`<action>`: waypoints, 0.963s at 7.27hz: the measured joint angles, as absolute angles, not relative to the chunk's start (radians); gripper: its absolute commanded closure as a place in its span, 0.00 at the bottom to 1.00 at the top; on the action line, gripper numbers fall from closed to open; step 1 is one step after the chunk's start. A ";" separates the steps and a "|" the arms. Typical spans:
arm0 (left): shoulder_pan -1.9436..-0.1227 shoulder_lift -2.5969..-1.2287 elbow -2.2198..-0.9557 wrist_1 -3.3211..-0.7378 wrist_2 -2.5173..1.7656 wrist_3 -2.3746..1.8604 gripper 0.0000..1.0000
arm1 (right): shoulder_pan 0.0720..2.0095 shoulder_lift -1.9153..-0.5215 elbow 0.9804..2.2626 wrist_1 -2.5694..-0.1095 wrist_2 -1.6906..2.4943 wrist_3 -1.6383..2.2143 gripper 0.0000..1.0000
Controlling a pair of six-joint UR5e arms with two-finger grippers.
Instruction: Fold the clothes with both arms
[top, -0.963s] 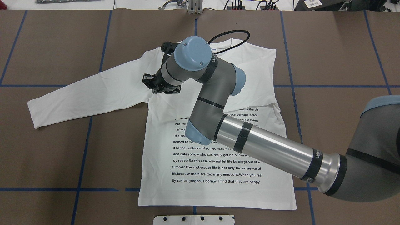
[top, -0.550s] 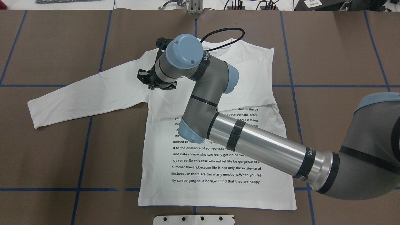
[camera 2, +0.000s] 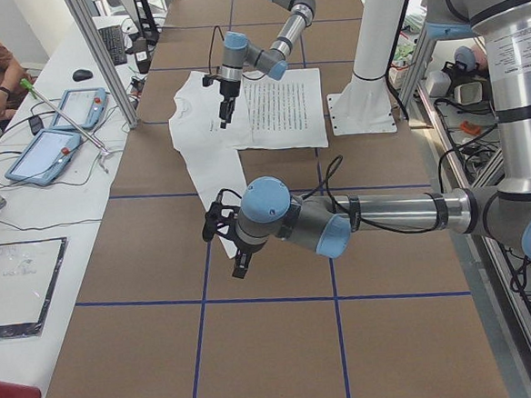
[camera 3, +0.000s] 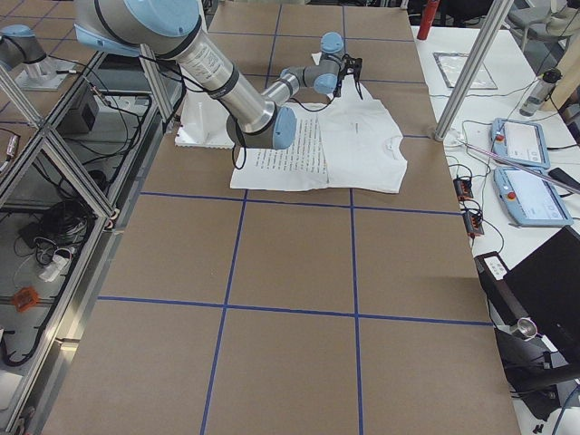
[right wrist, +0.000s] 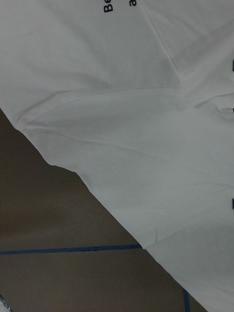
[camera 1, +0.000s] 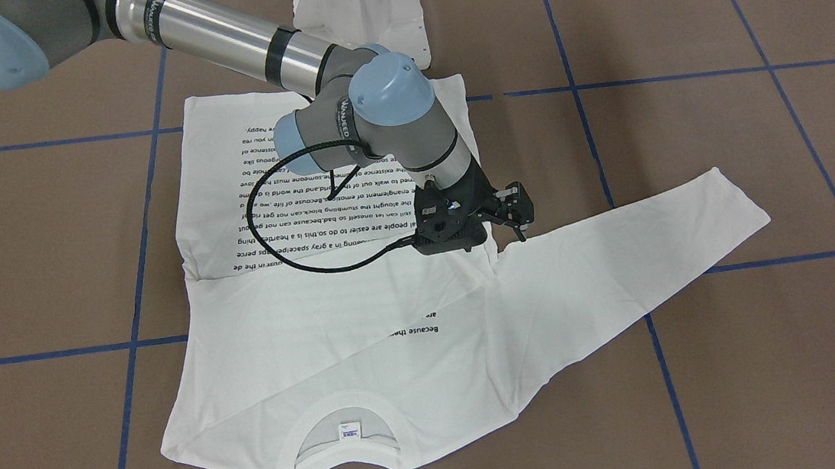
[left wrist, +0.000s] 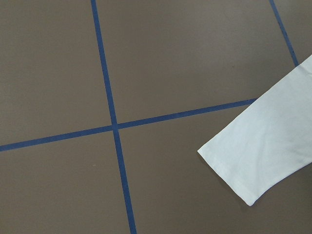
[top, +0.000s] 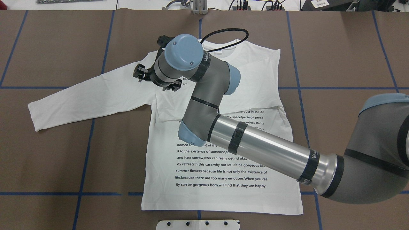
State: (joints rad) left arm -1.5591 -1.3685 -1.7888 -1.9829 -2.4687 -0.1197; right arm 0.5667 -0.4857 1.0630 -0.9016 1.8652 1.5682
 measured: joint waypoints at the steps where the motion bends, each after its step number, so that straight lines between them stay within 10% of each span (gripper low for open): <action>1: -1.545 -1.373 -1.775 -1.983 -2.464 -0.155 0.00 | 0.592 -0.520 1.128 -0.917 1.877 1.610 0.02; 7: -1.254 -1.552 -1.465 -2.261 -2.451 -0.582 0.07 | 0.909 -1.058 1.633 -1.133 2.260 1.494 0.01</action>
